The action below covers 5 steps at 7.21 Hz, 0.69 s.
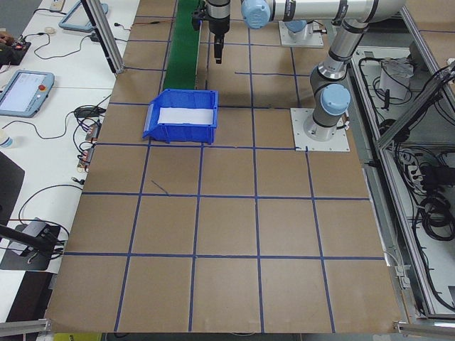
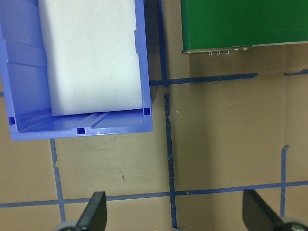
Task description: Move block left to right into plate
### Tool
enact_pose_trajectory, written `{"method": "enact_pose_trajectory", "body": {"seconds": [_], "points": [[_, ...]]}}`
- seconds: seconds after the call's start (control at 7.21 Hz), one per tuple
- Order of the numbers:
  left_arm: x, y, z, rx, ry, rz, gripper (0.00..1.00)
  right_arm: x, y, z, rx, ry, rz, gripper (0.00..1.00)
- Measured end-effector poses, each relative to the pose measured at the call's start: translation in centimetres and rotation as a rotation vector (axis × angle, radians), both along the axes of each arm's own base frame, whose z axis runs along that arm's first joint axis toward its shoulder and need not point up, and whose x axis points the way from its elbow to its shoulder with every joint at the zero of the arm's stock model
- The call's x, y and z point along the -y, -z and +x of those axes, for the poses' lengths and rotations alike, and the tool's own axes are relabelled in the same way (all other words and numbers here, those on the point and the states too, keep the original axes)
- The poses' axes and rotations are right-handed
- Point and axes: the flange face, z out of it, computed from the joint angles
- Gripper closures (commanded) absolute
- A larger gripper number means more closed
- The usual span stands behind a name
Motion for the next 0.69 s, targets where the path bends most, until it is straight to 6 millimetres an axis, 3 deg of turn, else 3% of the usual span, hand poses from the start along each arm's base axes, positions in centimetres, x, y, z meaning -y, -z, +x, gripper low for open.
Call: {"method": "enact_pose_trajectory", "body": {"seconds": [0.14,0.28,0.42,0.69], "points": [[0.0,0.0,0.0,0.0,0.0,0.0,0.0,0.0,-0.7,6.3,-0.008,0.029,-0.022,0.0],[0.0,0.0,0.0,0.0,0.0,0.0,0.0,-0.5,-1.2,11.2,-0.006,0.051,-0.041,0.0],[0.0,0.0,0.0,0.0,0.0,0.0,0.0,-0.7,-1.8,13.8,-0.001,0.062,-0.057,0.0],[0.0,0.0,0.0,0.0,0.0,0.0,0.0,0.8,-3.1,15.3,0.001,0.082,-0.082,0.0]]}}
